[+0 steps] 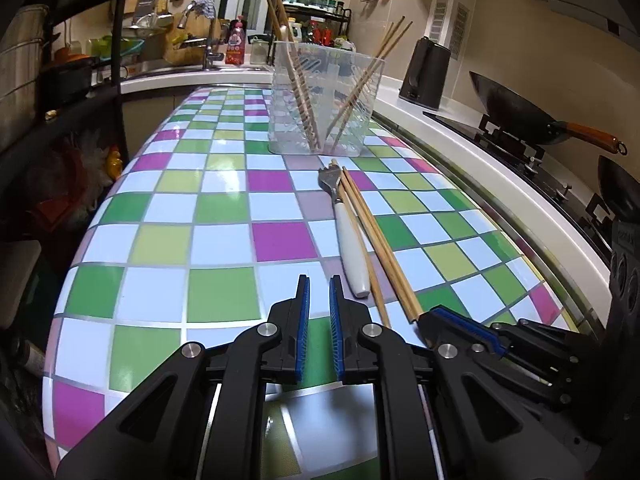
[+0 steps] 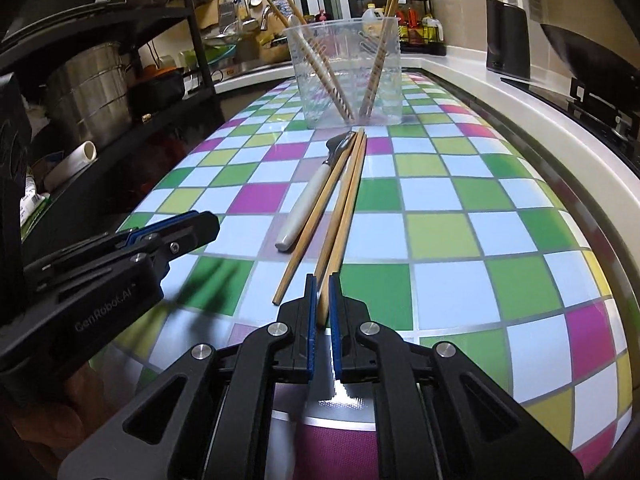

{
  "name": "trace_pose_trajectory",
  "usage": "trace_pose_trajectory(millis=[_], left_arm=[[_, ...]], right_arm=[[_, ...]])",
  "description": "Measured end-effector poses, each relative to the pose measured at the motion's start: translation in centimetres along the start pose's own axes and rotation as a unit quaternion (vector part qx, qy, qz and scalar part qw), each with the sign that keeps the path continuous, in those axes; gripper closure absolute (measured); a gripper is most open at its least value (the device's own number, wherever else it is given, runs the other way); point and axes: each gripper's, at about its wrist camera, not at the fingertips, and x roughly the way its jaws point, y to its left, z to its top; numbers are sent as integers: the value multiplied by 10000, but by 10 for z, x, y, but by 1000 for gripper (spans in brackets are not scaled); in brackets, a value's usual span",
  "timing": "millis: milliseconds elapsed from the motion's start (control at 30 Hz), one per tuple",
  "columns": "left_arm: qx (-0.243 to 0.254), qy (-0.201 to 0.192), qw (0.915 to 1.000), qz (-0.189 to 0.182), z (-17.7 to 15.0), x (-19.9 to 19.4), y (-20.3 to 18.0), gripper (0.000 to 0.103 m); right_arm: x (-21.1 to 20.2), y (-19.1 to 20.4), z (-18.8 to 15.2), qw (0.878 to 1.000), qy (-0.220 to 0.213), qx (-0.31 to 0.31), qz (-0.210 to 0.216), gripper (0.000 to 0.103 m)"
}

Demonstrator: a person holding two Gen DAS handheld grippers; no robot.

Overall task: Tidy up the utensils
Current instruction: 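Grasp another wooden chopstick with the left tool while the right tool grasps one too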

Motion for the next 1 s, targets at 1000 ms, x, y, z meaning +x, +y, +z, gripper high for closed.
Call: trace_pose_trajectory(millis=[1000], left_arm=[[137, 696, 9972, -247, -7, 27, -27, 98]], right_arm=[[-7, -17, -1, 9998, -7, 200, 97, 98]])
